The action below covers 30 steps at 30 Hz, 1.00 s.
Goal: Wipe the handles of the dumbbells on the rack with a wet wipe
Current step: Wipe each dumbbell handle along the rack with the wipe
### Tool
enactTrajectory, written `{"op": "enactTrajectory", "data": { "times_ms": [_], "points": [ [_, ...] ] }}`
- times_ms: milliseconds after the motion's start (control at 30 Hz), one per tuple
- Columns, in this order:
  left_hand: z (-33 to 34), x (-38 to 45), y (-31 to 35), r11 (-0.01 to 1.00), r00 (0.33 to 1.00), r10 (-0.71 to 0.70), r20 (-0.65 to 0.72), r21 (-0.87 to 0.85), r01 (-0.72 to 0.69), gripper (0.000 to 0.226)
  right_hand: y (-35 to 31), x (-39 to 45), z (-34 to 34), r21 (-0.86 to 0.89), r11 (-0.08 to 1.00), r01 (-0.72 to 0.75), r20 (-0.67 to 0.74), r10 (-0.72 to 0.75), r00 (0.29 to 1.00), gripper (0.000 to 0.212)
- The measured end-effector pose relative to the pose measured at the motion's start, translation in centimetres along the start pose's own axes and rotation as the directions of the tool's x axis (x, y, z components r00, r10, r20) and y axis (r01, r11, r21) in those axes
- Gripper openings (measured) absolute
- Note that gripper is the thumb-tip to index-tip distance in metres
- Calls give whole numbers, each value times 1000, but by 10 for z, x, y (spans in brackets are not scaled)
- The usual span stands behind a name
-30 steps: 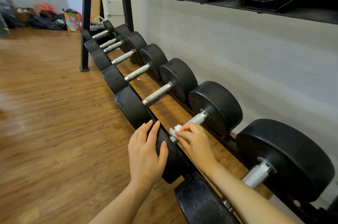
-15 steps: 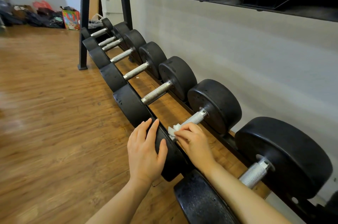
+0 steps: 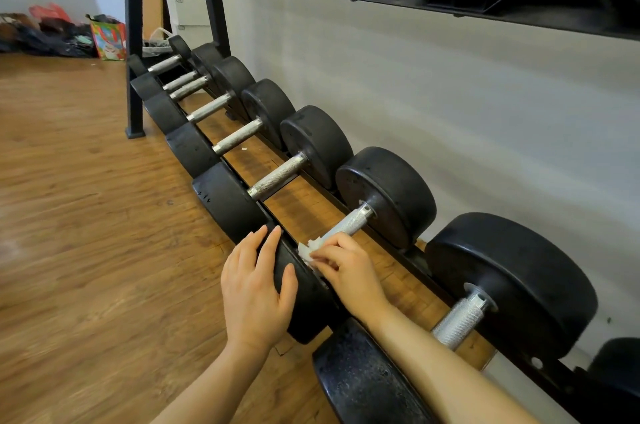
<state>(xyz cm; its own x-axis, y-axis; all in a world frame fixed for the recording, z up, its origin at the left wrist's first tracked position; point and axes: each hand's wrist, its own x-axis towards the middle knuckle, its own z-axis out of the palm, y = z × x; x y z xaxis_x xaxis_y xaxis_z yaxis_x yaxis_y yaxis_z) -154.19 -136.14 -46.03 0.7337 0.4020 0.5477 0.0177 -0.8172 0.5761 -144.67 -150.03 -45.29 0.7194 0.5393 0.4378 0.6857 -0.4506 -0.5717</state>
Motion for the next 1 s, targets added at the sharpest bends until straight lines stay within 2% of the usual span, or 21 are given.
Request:
{"op": "enactTrajectory", "data": {
  "times_ms": [100, 267, 467, 633, 700, 767, 833, 1000],
  "points": [
    [-1, 0, 1, 1000, 1000, -8, 4, 2, 8, 58, 0, 1, -2, -6, 999, -40, -47, 40, 998, 19],
    [-1, 0, 1, 1000, 1000, -12, 8, 4, 12, 58, -4, -4, -1, -48, 999, -13, 46, 16, 999, 19],
    [-1, 0, 1, 1000, 1000, 0, -5, 2, 0, 58, 2, -1, -2, -2, 996, -84, -82, 84, 993, 10],
    [0, 0, 1, 1000, 1000, 0, -9, -1, 0, 57, -2, -3, 1, -74, 997, -11, 15, 12, 1000, 17],
    [-1, 0, 0, 1000, 1000, 5, -13, -4, -5, 57, 0, -1, -2, -53, 997, -49, -66, 45, 997, 13],
    [-1, 0, 0, 1000, 1000, 10, -15, -2, -10, 57, 4, 1, -8, 14, 989, -148, -198, 148, 969, 9],
    [0, 0, 0, 1000, 1000, 9, -14, 1, -9, 57, 7, 2, -11, 28, 977, -210, -262, 210, 942, 9],
    [1, 0, 0, 1000, 1000, 10, -17, 2, -10, 57, 9, -3, 0, -111, 992, -62, -96, 51, 994, 11]
  ]
}}
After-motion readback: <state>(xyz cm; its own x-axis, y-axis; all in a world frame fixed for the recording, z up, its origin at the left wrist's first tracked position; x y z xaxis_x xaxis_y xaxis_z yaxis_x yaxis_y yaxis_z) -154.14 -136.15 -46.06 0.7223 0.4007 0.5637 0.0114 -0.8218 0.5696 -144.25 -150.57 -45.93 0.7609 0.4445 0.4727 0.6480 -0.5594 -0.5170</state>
